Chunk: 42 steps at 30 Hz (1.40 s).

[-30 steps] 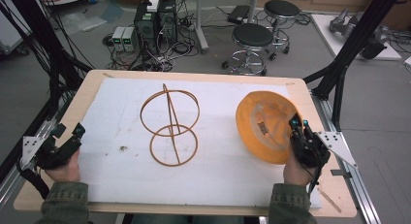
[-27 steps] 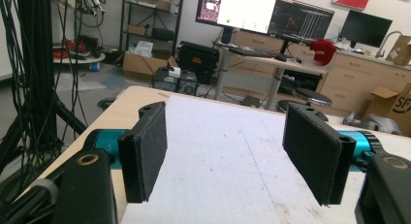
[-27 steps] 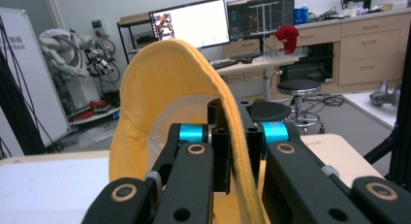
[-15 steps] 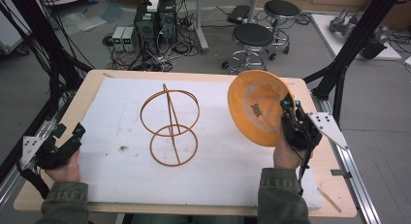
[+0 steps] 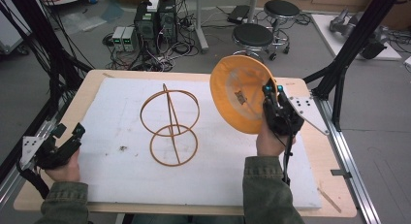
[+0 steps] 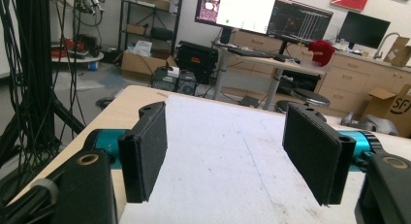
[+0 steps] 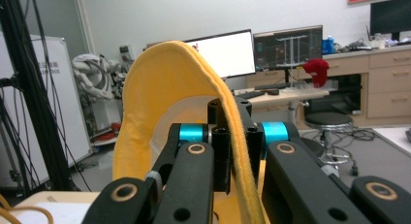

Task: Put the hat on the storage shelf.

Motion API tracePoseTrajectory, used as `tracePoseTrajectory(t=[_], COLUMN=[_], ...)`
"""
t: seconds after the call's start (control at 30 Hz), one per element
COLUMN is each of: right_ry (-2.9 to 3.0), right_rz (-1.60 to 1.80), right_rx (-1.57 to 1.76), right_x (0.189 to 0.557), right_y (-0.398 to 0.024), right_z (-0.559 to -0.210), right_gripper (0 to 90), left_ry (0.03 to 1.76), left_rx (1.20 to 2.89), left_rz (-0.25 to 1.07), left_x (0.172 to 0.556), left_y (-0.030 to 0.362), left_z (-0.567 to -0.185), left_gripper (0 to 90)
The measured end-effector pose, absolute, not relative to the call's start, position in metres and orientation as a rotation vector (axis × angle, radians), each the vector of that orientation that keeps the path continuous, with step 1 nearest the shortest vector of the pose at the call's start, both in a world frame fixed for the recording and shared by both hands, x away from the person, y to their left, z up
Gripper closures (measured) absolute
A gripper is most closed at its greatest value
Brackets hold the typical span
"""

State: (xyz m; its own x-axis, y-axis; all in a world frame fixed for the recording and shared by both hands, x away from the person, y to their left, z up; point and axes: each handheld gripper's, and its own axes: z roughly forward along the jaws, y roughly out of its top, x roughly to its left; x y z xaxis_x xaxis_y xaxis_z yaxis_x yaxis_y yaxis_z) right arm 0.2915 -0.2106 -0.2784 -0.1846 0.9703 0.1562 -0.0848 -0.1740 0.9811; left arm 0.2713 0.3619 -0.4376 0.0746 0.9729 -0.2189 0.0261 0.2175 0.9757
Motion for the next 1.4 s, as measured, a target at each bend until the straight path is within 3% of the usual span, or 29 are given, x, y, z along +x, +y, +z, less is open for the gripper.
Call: tracePoseTrajectory(t=[0.73,1.4], right_ry=[1.226,1.319], right_rz=[1.606,1.738], right_rx=[1.075,0.905], right_x=[0.332,0.312], right_y=[-0.134,-0.083], right_z=[-0.249,-0.226], right_gripper=[87.0,87.0], left_ry=[1.264,1.266], left_rx=[1.087,1.079], left_rz=[0.970,0.971], left_x=[0.271,0.272], left_y=[0.364,0.365], left_z=[-0.438,-0.439], left_gripper=[32.9,32.9])
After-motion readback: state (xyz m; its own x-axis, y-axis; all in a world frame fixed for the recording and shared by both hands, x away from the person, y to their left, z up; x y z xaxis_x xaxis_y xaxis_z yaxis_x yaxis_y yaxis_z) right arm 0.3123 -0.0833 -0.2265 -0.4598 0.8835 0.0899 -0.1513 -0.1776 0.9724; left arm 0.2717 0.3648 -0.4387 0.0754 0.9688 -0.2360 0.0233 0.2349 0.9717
